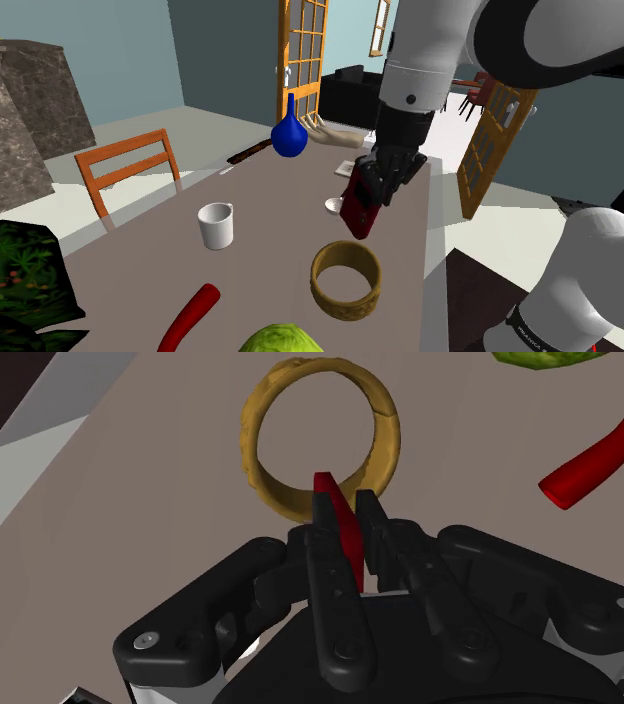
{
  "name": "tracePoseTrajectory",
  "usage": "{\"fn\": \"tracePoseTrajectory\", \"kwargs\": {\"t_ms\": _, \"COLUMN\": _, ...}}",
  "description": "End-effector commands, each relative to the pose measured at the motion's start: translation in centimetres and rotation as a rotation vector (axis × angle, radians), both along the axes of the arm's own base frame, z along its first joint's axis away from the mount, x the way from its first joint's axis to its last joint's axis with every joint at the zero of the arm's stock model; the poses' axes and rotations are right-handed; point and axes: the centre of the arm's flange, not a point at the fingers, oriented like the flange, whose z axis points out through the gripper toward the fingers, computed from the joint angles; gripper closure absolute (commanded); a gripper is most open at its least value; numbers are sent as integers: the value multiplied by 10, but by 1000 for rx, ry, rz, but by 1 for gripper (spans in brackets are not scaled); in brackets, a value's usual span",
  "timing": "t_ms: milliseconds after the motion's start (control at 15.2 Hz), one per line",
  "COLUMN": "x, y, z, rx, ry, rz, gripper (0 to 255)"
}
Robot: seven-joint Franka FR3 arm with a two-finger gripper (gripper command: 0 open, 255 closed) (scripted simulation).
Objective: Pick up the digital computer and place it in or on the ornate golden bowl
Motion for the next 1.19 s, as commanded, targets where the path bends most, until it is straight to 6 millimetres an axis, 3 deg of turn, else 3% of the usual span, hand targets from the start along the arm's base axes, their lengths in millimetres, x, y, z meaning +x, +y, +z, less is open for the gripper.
{"fn": "tracePoseTrajectory", "kwargs": {"t_ms": 0, "x": 0, "y": 0, "z": -11, "rx": 0, "ry": -1, "rz": 0, "gripper": 255}}
{"fn": "tracePoseTrajectory", "kwargs": {"t_ms": 858, "x": 0, "y": 0, "z": -79, "rx": 0, "ry": -1, "rz": 0, "gripper": 255}}
{"fn": "tracePoseTrajectory", "kwargs": {"t_ms": 1122, "x": 0, "y": 0, "z": -83, "rx": 0, "ry": -1, "rz": 0, "gripper": 255}}
